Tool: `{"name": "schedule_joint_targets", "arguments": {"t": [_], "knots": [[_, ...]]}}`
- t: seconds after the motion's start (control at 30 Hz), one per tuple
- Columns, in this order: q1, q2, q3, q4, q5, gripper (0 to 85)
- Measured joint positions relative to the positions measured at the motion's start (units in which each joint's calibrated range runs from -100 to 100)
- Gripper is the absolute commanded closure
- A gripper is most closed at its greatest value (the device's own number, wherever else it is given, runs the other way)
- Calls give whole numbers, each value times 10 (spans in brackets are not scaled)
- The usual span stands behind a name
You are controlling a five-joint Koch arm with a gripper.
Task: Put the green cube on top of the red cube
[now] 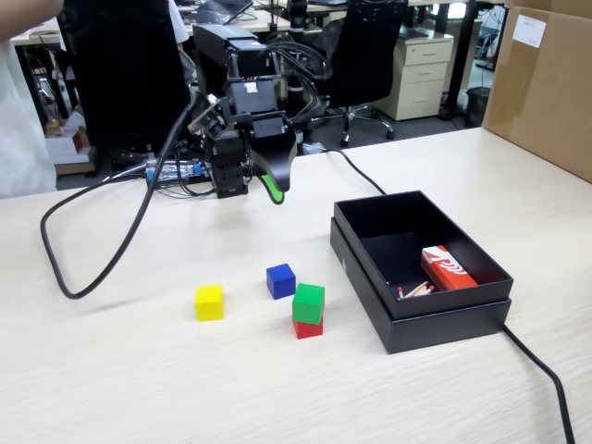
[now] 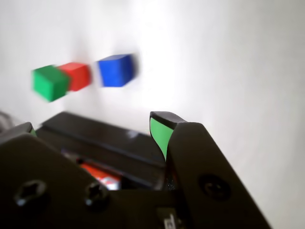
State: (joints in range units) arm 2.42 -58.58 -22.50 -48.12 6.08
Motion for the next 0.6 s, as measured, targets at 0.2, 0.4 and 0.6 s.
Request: {"name": "schedule_joint_targets", "arguments": {"t": [0.2,0.4,0.6], "knots": [[-12,-146,-241,87,-19,368],[-20,-232,-403,194,-43,367],[-21,-281,-511,276,-53,367]]}}
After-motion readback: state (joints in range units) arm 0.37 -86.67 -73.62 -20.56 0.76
